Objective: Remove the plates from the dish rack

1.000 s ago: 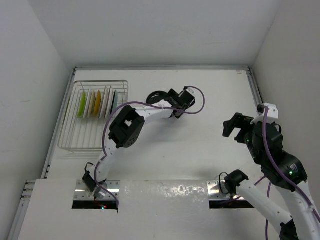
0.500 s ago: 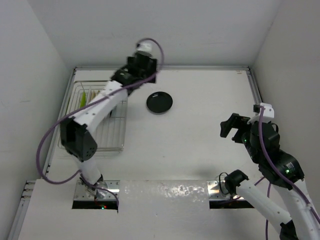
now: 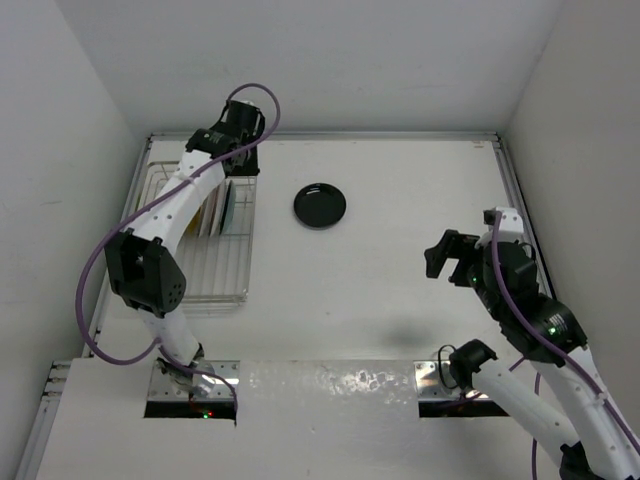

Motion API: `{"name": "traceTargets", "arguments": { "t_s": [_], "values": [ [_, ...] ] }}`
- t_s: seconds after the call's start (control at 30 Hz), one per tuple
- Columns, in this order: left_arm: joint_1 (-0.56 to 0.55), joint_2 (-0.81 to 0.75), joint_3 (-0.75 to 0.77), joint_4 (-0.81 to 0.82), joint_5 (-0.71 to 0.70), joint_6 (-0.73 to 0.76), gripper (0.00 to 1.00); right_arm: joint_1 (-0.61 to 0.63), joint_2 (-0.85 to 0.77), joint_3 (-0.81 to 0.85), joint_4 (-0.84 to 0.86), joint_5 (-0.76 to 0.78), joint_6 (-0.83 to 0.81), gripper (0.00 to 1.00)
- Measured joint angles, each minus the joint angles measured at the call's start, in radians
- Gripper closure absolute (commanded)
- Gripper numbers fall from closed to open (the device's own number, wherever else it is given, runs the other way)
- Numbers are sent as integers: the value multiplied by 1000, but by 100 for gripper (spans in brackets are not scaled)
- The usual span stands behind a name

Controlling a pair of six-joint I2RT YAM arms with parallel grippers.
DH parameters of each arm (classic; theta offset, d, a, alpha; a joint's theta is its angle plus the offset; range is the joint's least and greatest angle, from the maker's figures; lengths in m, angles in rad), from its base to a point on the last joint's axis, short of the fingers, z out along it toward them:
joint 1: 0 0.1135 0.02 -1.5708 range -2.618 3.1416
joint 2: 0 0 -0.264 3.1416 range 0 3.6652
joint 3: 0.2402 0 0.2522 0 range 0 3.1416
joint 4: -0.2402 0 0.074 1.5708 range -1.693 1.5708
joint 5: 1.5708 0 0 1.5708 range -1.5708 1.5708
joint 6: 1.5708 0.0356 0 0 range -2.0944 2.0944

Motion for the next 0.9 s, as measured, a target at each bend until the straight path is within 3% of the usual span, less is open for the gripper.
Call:
{"name": "traceTargets", "arguments": {
  "t_s": [0.9],
  "values": [
    [49,7,-132,-44,-31,46,64,0,16,-78,76,-50,0,1]
  ]
}}
